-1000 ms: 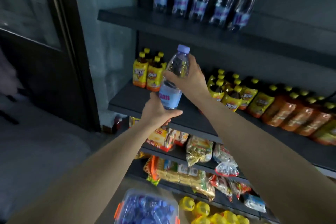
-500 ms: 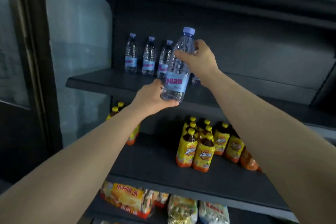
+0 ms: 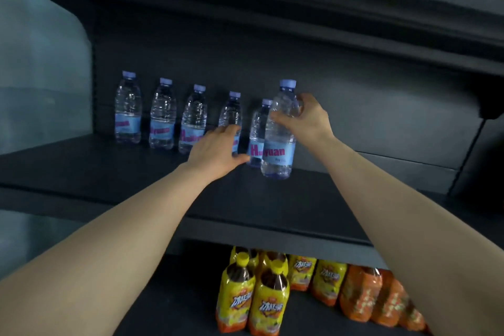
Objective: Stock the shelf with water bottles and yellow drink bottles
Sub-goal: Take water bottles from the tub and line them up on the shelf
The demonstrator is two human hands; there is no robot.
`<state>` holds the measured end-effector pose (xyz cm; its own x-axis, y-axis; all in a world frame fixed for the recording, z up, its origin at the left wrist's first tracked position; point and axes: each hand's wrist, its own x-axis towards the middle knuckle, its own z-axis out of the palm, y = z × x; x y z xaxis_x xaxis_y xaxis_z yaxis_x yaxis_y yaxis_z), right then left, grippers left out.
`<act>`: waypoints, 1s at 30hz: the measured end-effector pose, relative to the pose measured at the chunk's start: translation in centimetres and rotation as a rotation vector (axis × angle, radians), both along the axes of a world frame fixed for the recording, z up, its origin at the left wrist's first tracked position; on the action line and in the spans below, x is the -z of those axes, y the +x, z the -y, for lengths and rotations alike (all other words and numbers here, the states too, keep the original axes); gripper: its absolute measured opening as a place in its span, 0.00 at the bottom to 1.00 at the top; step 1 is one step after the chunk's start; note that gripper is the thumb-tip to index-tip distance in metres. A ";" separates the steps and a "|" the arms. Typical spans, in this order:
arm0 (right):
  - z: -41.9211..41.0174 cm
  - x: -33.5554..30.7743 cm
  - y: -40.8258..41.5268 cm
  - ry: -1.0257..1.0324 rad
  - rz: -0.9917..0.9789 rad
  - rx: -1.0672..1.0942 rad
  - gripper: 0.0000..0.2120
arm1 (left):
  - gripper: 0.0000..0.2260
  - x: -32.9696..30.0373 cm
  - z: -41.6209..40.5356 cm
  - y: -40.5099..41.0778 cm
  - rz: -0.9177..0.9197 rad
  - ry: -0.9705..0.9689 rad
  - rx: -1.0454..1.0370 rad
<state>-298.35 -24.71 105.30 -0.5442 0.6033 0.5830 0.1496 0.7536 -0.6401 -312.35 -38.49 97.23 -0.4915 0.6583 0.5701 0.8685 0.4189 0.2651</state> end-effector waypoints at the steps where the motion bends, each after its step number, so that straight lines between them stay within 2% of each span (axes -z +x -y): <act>1: -1.5 0.4 -0.3 0.000 0.018 0.011 0.25 | 0.34 0.2 -1.4 -0.3 -0.006 -0.005 0.000; 5: -7.1 2.5 -1.3 -0.016 0.076 0.051 0.30 | 0.31 1.4 -6.3 -1.8 0.005 -0.067 0.000; 12: -13.6 4.4 -3.2 -0.075 0.026 0.048 0.27 | 0.30 2.3 -12.2 -4.0 0.080 -0.096 -0.032; 18: -15.7 5.4 -5.2 -0.003 0.044 0.029 0.29 | 0.27 2.3 -14.3 -4.4 0.166 -0.071 -0.071; 24: -15.8 6.3 -5.0 0.033 0.179 0.099 0.43 | 0.29 2.2 -15.5 -4.3 0.244 -0.009 -0.093; 27: -15.9 6.8 -5.2 -0.036 0.164 0.127 0.43 | 0.29 2.0 -15.9 -4.4 0.280 0.006 -0.113; 30: -16.1 6.8 -5.4 -0.060 0.134 0.118 0.39 | 0.28 2.1 -16.3 -4.4 0.290 0.030 -0.130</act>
<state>-303.75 -8.62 98.47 -0.5377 0.6991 0.4714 0.3215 0.6868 -0.6519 -316.72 -22.19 95.10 -0.7153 0.5641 0.4124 0.6946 0.5095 0.5079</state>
